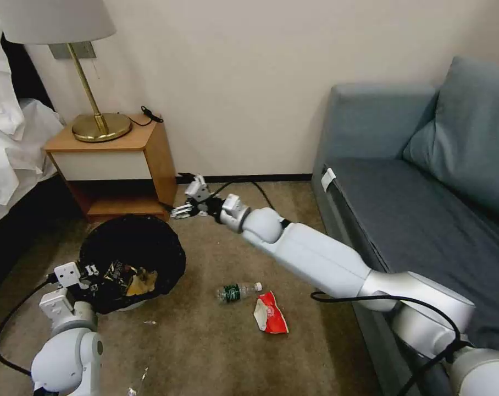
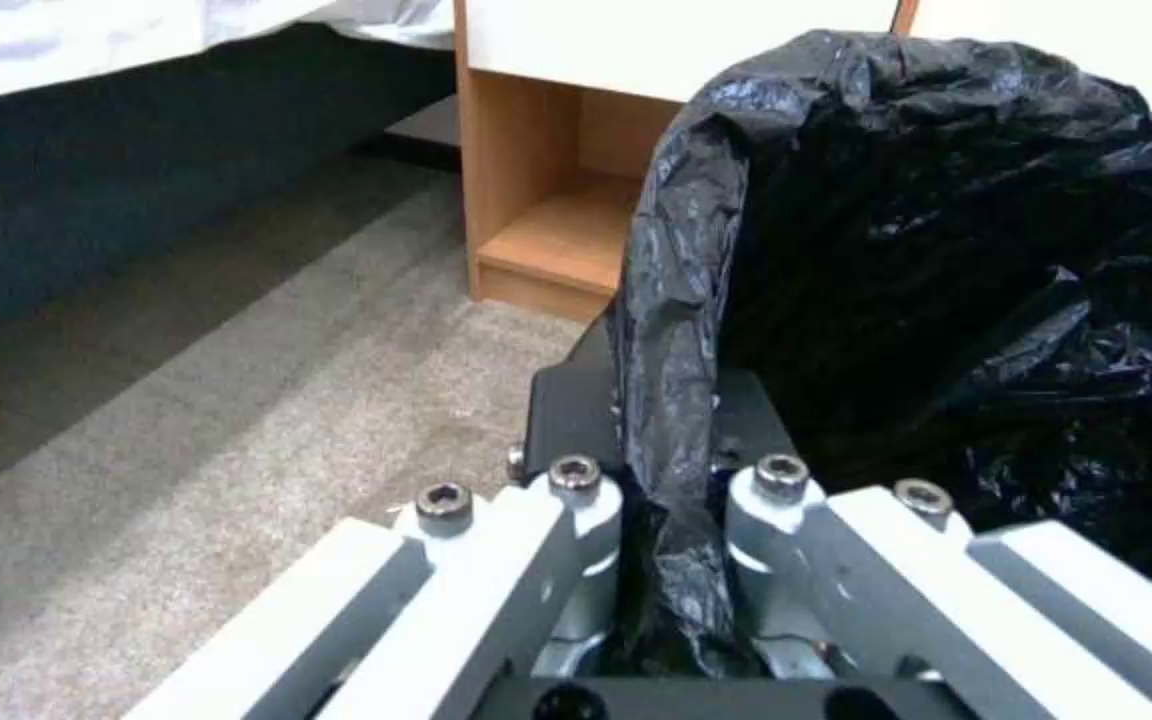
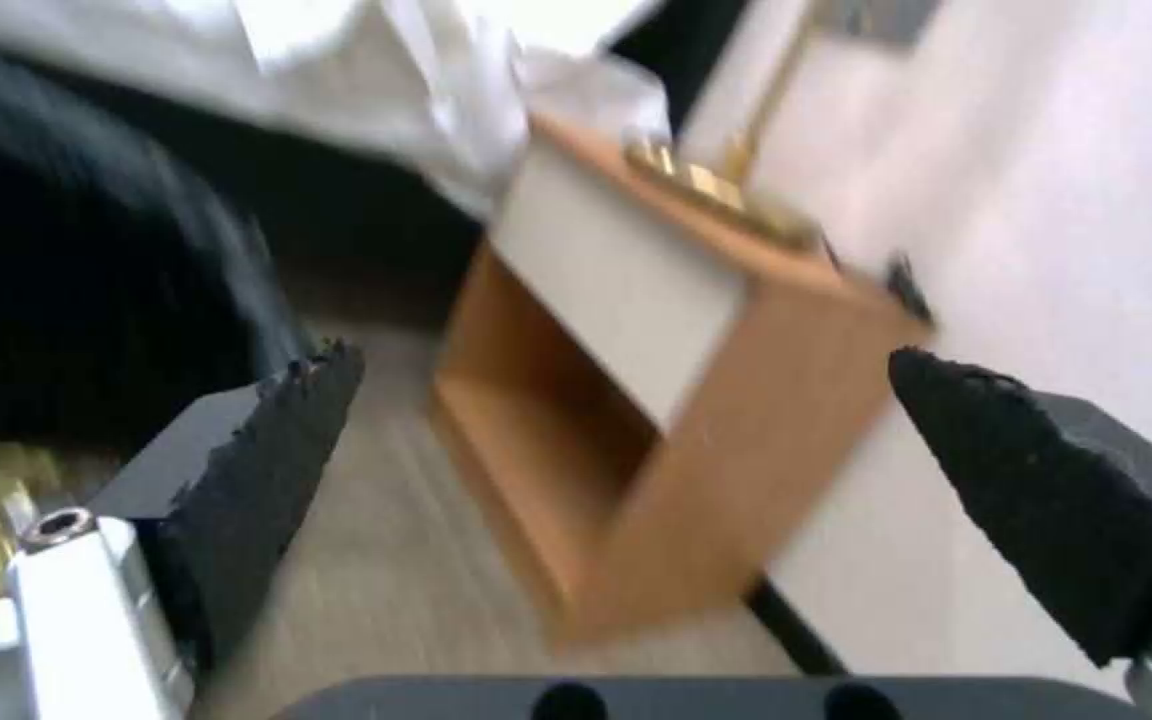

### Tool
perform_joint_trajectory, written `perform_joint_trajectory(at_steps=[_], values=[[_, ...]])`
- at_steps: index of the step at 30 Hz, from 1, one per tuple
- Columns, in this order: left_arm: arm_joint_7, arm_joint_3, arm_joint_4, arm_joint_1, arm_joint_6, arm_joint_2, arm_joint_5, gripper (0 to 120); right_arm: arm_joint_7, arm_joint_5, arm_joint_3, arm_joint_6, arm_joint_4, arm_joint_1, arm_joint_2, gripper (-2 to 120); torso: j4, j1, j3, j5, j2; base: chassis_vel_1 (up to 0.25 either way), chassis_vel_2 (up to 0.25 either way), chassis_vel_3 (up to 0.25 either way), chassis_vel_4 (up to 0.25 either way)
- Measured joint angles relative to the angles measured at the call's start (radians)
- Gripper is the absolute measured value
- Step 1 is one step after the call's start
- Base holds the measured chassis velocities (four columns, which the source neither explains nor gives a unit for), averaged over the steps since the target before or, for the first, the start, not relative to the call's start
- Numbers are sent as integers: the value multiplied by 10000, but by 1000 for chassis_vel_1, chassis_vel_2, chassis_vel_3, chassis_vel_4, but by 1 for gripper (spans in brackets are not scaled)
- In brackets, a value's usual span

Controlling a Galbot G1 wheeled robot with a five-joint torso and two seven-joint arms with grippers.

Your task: Pick up the trash bin, then pick up the garbage on the floor and place it into the trash bin.

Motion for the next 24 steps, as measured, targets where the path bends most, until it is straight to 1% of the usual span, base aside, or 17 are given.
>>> perform_joint_trajectory(at_steps=[3,4,5,6,7,8,9,11,12,14,15,17,18,20,21,23,24], values=[[0,-36,-15,22,2,23,-38,4,80,-45,80,-255,-149,-126,-186,100,0,0,-1,0,0,0,0,0,0],[1,-63,-22,27,3,36,-64,4,253,21,85,-486,-154,-205,-278,100,0,0,0,0,0,0,0,0,0],[0,-87,-23,39,3,51,-98,4,642,159,87,-870,-135,-325,-366,100,0,0,0,1,0,0,0,0,0],[0,-87,-23,39,3,51,-98,4,642,159,87,-870,-135,-325,-366,100,0,0,0,1,0,0,0,0,0],[1,-98,-24,45,4,57,-111,4,1028,267,90,-1225,-37,-429,-414,100,0,0,-1,-1,0,0,0,0,0],[1,-106,-24,51,4,64,-129,4,1758,570,64,-1988,270,-603,-508,100,0,0,0,0,-1,0,0,0,0],[1,-106,-24,51,4,64,-129,4,1758,570,64,-1988,270,-603,-508,100,0,0,0,0,-1,0,0,0,0],[1,-111,-24,58,4,64,-144,4,3071,1239,-37,-3171,850,-842,-643,100,2,0,-1,0,-1,0,0,0,0],[1,-111,-24,58,4,64,-144,4,3071,1239,-37,-3171,850,-842,-643,100,2,0,-1,0,-1,0,0,0,0],[1,-112,-21,64,4,61,-148,4,3807,1782,-56,-3928,1196,-1028,-780,100,2,0,-1,0,-1,0,0,0,0],[1,-112,-21,64,4,61,-148,4,3807,1782,-56,-3928,1196,-1028,-780,100,2,0,-1,0,-1,0,0,0,0],[1,-91,0,62,-1,32,-150,4,5058,3344,-95,-5147,1725,-1440,-1035,100,1,-1,-1,0,-1,0,0,0,0],[1,-91,0,62,-1,32,-150,4,5058,3344,-95,-5147,1725,-1440,-1035,100,1,-1,-1,0,-1,0,0,0,0],[3,-70,27,62,-30,24,-153,4,6226,4520,-43,-6099,1978,-1805,-1082,100,-1,-1,-1,-1,-1,0,0,0,0],[3,-70,27,62,-30,24,-153,4,6226,4520,-43,-6099,1978,-1805,-1082,100,-1,-1,-1,-1,-1,0,0,0,0],[4,-69,34,61,-41,22,-154,4,7631,6059,296,-7301,2186,-2368,-1001,100,1,0,-1,-1,-2,0,0,0,0],[4,-69,34,61,-41,22,-154,4,7631,6059,296,-7301,2186,-2368,-1001,100,1,0,-1,-1,-2,0,0,0,0]])
